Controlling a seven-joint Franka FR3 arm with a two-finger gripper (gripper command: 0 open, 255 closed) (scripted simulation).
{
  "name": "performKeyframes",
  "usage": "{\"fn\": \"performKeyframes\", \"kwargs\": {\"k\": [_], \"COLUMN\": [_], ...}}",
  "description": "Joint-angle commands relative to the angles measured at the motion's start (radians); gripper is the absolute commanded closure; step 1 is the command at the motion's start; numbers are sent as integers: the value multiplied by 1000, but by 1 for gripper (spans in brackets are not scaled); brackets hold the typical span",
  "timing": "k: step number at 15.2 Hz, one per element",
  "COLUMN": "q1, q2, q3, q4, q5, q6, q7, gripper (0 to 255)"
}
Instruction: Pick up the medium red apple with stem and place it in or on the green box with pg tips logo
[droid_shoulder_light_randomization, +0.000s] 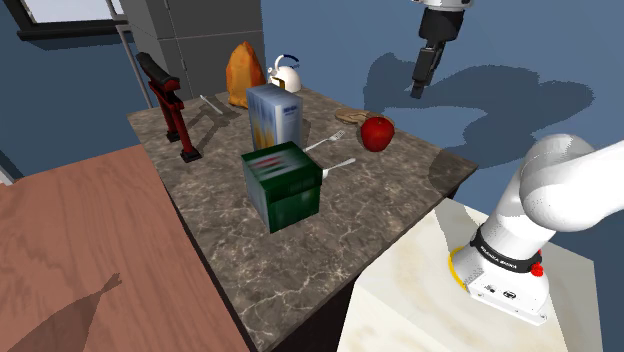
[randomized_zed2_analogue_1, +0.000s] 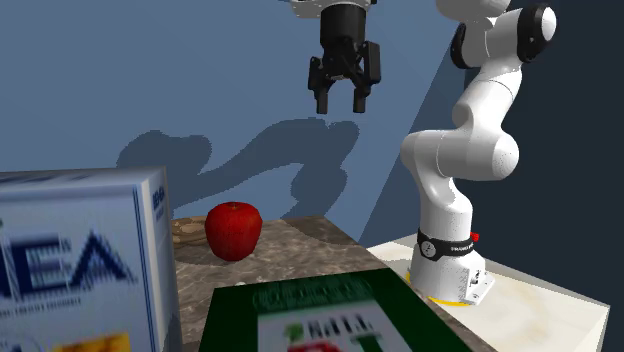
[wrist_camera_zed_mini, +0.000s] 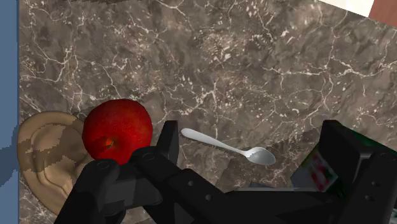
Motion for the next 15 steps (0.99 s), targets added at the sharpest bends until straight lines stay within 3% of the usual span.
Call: {"fn": "performKeyframes", "kwargs": {"k": [1,8,15], "q1": [0,-45,-73], "q2": [0,107,286], "q3": [0,-99,-205], "q4": [0,-81,-90], "q5": [0,-61,-87], "q6": [0,273,547], "q7": [0,-54,-114], "gripper": [0,0,0]}}
